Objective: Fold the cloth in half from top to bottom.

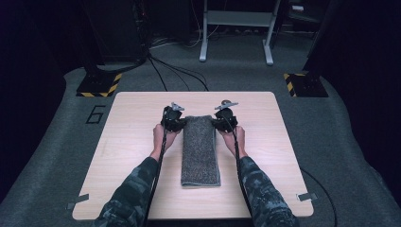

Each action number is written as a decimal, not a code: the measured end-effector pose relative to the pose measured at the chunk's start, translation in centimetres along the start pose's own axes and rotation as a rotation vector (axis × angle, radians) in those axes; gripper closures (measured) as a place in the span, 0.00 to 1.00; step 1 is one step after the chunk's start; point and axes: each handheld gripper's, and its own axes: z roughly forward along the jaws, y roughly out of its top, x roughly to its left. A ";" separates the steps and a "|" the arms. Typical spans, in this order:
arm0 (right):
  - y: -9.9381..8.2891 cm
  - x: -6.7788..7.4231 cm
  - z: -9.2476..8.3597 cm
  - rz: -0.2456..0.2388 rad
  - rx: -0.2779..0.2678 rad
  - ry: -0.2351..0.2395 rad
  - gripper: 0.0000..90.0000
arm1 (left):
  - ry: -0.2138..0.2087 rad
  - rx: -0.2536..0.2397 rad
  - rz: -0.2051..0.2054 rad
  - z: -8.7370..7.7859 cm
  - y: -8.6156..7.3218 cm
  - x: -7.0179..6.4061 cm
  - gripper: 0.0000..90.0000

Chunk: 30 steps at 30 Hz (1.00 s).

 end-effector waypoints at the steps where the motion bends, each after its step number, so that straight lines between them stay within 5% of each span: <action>1: 0.0 0.0 0.0 0.000 0.000 0.000 0.96 | 0.000 0.000 0.000 0.0 0.0 0.0 0.97; 21: 1.2 0.5 -3.9 -0.037 -0.110 0.032 0.96 | -0.038 -0.115 0.027 -4.0 1.0 -0.4 0.97; 30: 1.1 1.2 -5.5 -0.093 -0.146 0.050 0.96 | -0.052 -0.143 0.043 -5.4 0.9 -0.5 0.97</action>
